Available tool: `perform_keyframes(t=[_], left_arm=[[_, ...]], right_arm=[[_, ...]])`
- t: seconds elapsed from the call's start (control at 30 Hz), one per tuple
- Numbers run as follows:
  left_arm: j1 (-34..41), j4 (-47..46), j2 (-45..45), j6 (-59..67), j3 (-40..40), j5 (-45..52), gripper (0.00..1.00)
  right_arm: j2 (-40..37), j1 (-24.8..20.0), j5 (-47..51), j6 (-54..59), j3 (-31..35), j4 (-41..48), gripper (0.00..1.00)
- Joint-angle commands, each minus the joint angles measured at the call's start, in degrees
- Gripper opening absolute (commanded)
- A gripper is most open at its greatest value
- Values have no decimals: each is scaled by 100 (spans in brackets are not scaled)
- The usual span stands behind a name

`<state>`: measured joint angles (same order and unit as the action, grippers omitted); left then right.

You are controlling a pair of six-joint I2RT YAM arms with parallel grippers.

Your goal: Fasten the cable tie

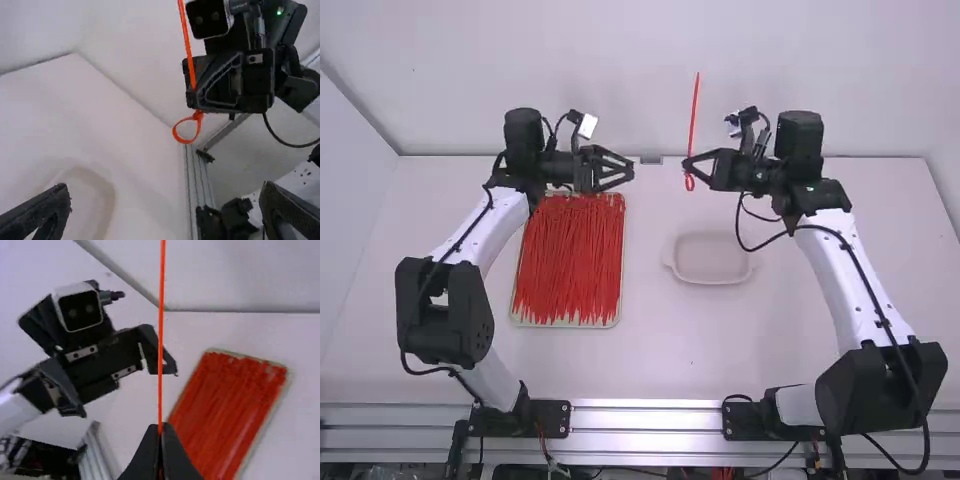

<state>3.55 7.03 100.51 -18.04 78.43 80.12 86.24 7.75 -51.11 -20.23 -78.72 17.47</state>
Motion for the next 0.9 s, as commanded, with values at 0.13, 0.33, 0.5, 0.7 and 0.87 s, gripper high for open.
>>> perform_keyframes(t=[0.13,0.33,0.5,0.7,0.87], left_arm=[[-22,-1987,-22,2527,101,-1117,99],[-35,-2940,-22,3027,101,-1784,99],[-22,-3521,-22,3746,101,-1871,99],[-96,-3764,-22,3716,98,-2026,99],[-87,-3851,-22,3718,79,-2013,99]], right_arm=[[-39,57,1296,658,699,-186,0],[-39,44,1934,363,1665,-1097,0],[-39,55,2396,-44,2627,-2142,0],[-39,55,3067,-369,3615,-2938,0],[-39,55,3414,-402,4170,-3342,0]])
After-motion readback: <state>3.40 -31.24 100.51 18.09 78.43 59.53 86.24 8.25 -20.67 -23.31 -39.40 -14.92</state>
